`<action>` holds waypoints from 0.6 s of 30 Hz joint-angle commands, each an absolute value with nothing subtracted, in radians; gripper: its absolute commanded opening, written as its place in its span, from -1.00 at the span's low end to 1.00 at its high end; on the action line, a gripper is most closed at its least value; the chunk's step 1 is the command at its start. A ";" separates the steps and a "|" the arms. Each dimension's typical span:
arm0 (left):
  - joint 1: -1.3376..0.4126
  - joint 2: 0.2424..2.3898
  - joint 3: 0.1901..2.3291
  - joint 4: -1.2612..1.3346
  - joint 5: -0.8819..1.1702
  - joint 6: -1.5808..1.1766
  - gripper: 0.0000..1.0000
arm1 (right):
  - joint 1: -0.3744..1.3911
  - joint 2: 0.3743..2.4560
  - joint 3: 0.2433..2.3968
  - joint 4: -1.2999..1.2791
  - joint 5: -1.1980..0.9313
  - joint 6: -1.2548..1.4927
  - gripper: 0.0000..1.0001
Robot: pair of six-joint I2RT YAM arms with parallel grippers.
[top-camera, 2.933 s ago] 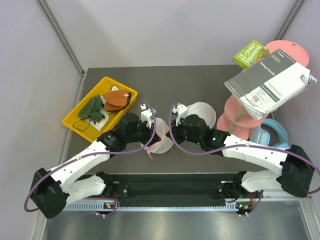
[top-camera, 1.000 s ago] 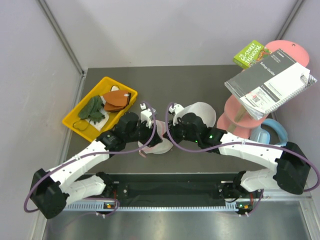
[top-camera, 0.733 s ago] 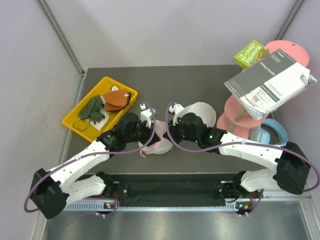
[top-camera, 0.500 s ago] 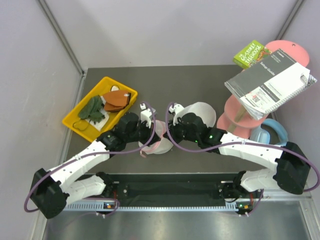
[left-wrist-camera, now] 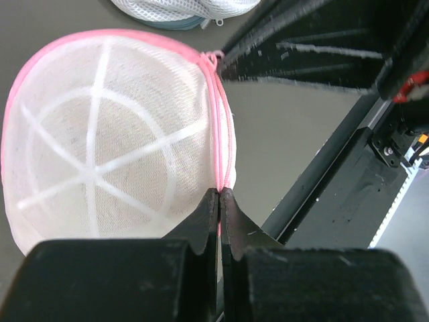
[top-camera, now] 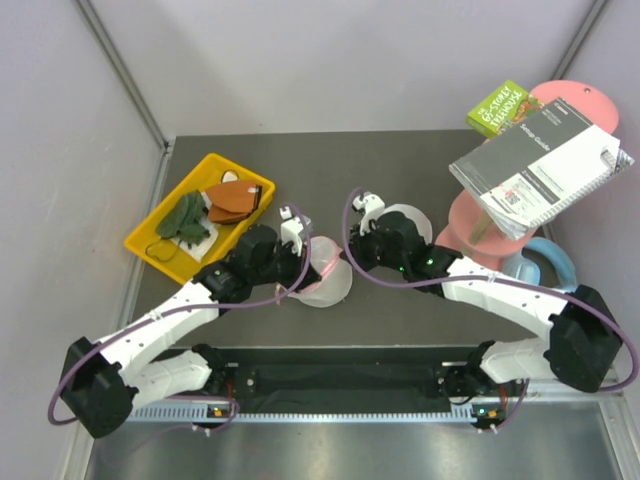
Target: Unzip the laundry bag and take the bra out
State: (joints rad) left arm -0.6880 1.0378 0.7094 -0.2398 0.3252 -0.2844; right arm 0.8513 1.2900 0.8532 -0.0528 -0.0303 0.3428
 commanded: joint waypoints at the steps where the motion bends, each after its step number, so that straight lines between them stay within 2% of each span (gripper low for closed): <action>1: -0.687 1.000 0.715 -0.259 0.336 -0.265 -1.00 | 0.811 1.304 0.902 -0.029 -0.034 0.302 -1.00; 8: -0.687 0.973 0.727 -0.317 0.314 -0.256 -1.00 | 0.808 1.296 0.891 -0.029 -0.075 0.316 -1.00; 9: -0.687 0.970 0.733 -0.324 0.310 -0.256 -0.92 | 0.810 1.290 0.885 -0.029 -0.081 0.319 -1.00; 12: -0.687 0.966 0.755 -0.331 0.313 -0.261 -0.40 | 0.834 1.273 0.874 -0.029 -0.089 0.334 -1.00; 13: -0.687 0.965 0.761 -0.330 0.321 -0.270 -0.01 | 0.842 1.267 0.871 -0.031 -0.090 0.340 -1.00; 16: -0.687 0.968 0.784 -0.296 0.337 -0.290 0.32 | 0.874 1.259 0.864 -0.031 -0.087 0.368 -1.00; 18: -0.687 0.969 0.790 -0.252 0.350 -0.302 0.37 | 0.900 1.255 0.858 -0.026 -0.080 0.382 -1.00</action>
State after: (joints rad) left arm -0.6880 0.9882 0.7307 -0.3233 0.3218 -0.2764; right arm 0.8547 1.2987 0.8524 -0.0528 -0.0799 0.3450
